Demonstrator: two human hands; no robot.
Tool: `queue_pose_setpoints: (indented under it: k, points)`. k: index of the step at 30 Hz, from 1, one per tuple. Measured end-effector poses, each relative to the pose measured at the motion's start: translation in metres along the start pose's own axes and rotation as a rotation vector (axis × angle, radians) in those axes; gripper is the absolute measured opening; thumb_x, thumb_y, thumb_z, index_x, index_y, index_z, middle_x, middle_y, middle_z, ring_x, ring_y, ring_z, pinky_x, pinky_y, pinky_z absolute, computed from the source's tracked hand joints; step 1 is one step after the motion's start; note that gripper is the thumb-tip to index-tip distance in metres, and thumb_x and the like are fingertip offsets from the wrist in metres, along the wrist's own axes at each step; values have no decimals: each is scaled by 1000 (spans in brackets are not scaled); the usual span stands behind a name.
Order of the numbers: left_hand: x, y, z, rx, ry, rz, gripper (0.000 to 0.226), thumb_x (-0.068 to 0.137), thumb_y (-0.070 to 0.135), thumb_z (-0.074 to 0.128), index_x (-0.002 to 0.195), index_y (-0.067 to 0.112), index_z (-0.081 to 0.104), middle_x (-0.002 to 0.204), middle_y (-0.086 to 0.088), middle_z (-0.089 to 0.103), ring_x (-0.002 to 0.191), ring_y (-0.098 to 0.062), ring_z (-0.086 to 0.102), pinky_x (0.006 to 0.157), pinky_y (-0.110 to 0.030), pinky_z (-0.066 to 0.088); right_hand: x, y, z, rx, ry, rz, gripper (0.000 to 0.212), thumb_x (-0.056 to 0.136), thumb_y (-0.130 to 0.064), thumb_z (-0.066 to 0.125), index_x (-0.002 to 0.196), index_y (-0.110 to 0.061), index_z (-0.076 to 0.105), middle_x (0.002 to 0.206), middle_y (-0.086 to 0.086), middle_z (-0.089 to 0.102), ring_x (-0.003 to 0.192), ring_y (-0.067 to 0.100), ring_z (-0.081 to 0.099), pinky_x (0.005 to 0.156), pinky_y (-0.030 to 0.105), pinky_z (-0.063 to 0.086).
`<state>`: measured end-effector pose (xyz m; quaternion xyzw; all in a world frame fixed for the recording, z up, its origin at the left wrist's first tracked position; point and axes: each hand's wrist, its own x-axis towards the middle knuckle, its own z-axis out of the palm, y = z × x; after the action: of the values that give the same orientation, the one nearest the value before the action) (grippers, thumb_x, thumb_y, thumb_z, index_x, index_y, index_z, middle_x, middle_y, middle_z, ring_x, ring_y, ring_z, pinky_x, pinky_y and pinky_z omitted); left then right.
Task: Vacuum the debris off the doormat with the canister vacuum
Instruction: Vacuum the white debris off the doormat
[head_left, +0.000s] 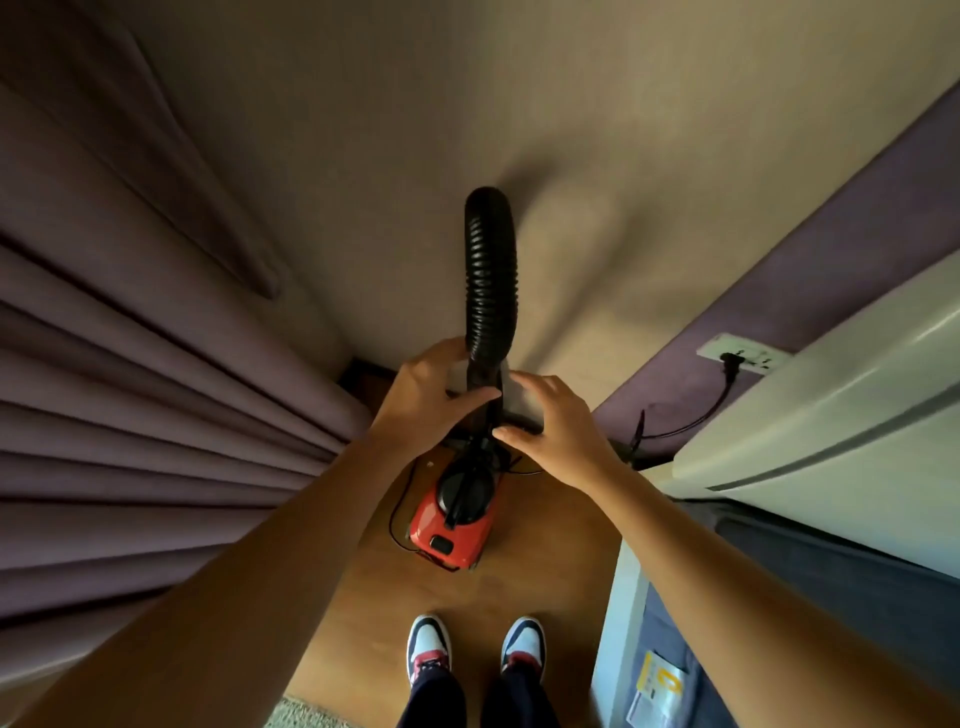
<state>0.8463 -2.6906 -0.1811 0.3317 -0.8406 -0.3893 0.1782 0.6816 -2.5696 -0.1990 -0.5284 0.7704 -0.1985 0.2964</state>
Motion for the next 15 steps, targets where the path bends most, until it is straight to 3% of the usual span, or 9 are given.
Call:
queue_pose_setpoints:
  k: [4, 7, 10, 15]
  points:
    - [20, -19, 5, -122, -8, 44, 30, 89, 18, 75, 114, 5, 67, 110, -9, 72, 104, -18, 71, 90, -44, 59, 40, 8, 35, 138, 8, 24, 71, 83, -48, 80, 143, -22, 51, 140, 3, 60, 129, 23, 58, 106, 45, 52]
    - [24, -31, 4, -146, -13, 85, 25, 90, 15, 73, 110, 1, 67, 107, -7, 71, 102, -15, 71, 90, -38, 60, 60, 8, 53, 287, 22, 46, 59, 82, -33, 84, 133, -16, 60, 132, 7, 67, 122, 27, 65, 102, 44, 55]
    - [23, -34, -1, -173, -9, 116, 18, 90, 11, 73, 106, 12, 65, 102, -4, 72, 98, -8, 70, 86, -27, 57, 73, 6, 65, 356, 44, 61, 40, 84, -21, 84, 119, -13, 68, 115, 7, 75, 108, 24, 71, 97, 44, 57]
    - [23, -47, -15, -273, 12, 64, 23, 89, 22, 72, 110, 13, 67, 105, -5, 73, 103, -14, 71, 91, -41, 58, 88, -4, 78, 427, 50, 54, 26, 84, -14, 83, 106, -15, 69, 97, 5, 77, 96, 21, 74, 93, 46, 58]
